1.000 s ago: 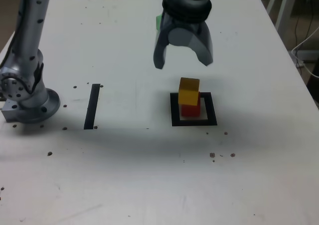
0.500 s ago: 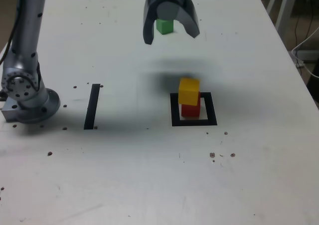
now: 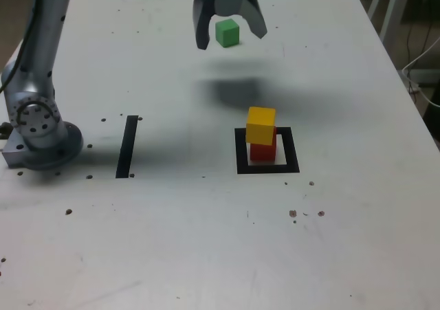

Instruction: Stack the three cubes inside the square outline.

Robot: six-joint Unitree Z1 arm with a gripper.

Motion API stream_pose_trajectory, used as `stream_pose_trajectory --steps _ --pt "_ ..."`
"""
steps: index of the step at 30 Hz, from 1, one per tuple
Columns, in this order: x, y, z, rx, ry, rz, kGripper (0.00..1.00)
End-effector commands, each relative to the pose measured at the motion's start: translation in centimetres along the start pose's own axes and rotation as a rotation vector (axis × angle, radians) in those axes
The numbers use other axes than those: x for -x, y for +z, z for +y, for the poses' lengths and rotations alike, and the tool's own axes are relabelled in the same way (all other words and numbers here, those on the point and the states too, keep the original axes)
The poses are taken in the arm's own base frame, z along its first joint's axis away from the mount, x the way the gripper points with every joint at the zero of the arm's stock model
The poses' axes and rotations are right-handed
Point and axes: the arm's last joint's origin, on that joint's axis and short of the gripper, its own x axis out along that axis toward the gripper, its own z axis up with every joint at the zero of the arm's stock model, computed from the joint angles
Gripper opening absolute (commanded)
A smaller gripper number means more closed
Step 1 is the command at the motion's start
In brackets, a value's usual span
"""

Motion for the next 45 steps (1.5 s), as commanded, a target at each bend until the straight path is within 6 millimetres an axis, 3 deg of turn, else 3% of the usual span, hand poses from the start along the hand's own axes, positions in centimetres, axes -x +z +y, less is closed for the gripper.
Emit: stream_pose_trajectory --steps 1,21,45 --pt "-0.4 0.3 1.1 0.015 -0.01 0.002 1.0" --pt "-3.1 2.3 8.8 0.125 -0.059 0.002 1.0" --pt "-5.2 2.8 14.0 0.22 -0.164 -0.049 0.99"
